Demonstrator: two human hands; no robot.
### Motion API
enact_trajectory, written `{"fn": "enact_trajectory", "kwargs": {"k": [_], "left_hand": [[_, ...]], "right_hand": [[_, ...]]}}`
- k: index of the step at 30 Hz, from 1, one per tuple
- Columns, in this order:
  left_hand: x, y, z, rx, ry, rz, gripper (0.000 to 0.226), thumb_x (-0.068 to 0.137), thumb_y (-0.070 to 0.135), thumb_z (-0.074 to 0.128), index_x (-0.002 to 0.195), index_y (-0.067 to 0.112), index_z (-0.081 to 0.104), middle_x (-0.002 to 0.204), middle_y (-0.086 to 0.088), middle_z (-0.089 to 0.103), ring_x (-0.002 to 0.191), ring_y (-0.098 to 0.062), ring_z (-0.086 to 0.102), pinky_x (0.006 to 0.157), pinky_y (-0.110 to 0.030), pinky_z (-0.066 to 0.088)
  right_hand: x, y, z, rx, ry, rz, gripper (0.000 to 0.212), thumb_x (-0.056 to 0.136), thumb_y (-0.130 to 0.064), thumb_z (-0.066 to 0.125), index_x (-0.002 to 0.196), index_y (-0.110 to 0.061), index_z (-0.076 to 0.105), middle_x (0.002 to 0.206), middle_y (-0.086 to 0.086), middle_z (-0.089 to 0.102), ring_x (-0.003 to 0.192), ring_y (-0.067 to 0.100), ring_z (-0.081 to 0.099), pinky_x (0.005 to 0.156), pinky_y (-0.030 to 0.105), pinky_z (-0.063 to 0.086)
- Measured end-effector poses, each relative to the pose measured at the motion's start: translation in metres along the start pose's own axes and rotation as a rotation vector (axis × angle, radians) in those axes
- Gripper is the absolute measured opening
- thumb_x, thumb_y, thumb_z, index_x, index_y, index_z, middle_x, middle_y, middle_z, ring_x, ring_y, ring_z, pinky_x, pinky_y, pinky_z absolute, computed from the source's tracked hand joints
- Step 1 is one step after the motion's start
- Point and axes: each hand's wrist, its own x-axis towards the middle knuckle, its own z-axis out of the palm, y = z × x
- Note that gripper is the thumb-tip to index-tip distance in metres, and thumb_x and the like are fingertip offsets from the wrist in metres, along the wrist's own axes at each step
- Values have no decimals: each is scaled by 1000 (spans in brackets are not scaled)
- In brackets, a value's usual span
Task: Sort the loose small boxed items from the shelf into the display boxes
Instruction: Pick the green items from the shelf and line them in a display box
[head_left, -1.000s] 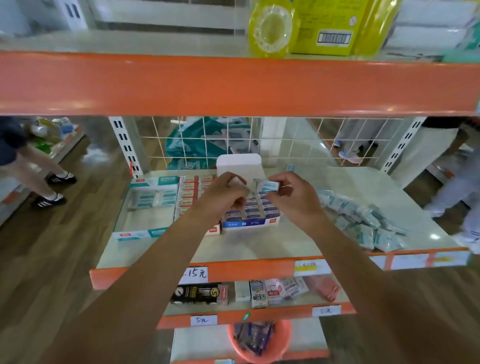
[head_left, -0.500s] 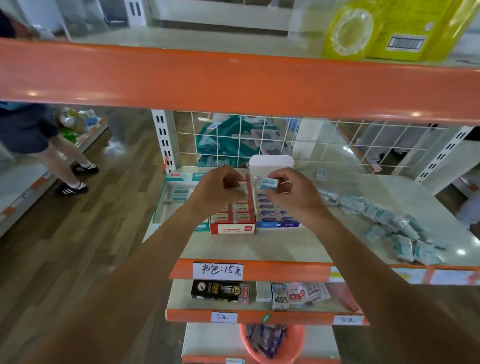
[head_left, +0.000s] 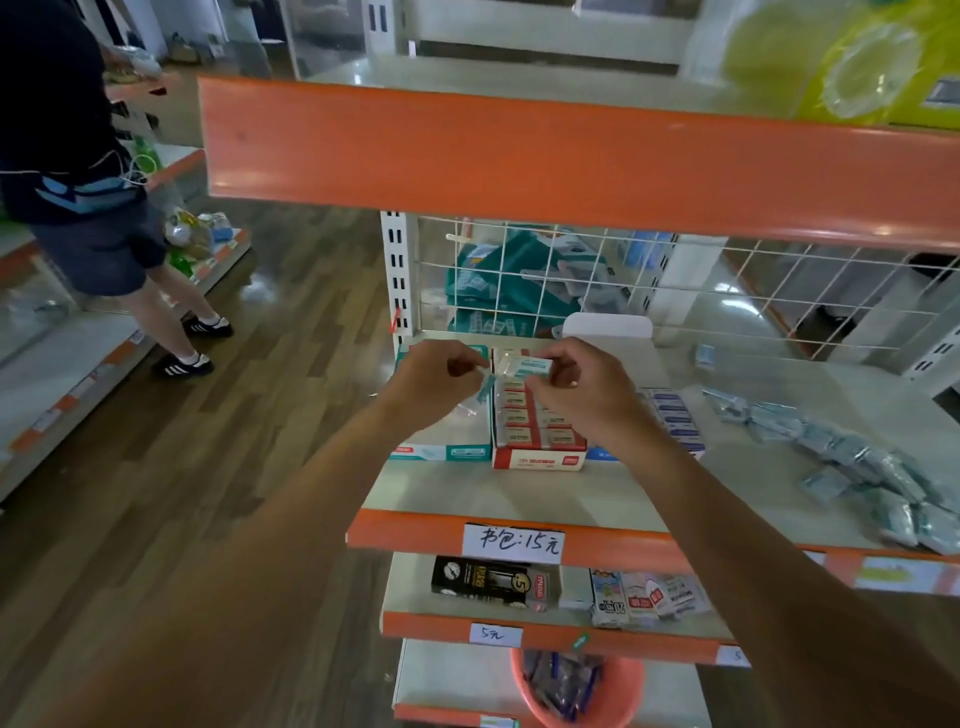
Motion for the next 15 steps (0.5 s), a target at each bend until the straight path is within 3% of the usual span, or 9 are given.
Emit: {"fn": "enact_trajectory", "kwargs": {"k": [4, 8, 10, 13, 15], "left_hand": [[-1, -13, -9, -29, -23, -26, 20, 93, 10, 57, 108, 10, 70, 99, -1, 67, 71, -4, 56, 51, -2, 40], [0, -26, -15, -11, -53, -67, 21, 95, 14, 53, 110, 19, 66, 118, -1, 65, 95, -10, 55, 56, -11, 42], [1, -31, -18, 30, -57, -86, 16, 95, 16, 54, 108, 22, 60, 121, 1, 63, 101, -17, 56, 56, -15, 47], [4, -37, -20, 178, -116, -57, 10, 94, 16, 56, 103, 18, 58, 124, 0, 62, 93, -16, 55, 61, -21, 51], [6, -41, -22, 249, -156, -15, 12, 93, 15, 58, 104, 14, 63, 123, -2, 63, 92, -15, 53, 67, -20, 49]], "right_hand": [[2, -7, 11, -48, -17, -23, 26, 85, -25, 71, 110, -22, 62, 94, -13, 59, 77, -4, 58, 54, 1, 41], [6, -10, 21, -131, -27, -83, 31, 84, -26, 72, 113, -17, 65, 107, -4, 60, 82, 1, 57, 60, 1, 41], [7, -10, 25, -205, -64, -113, 34, 84, -29, 72, 115, -18, 66, 112, -3, 56, 89, 6, 55, 70, 7, 43], [10, -10, 33, -312, -110, -115, 35, 83, -35, 71, 116, -22, 67, 114, -4, 52, 101, 13, 52, 84, 25, 49], [11, -11, 37, -338, -121, -102, 37, 83, -37, 71, 116, -22, 67, 112, -4, 51, 106, 14, 49, 85, 26, 44]]}}
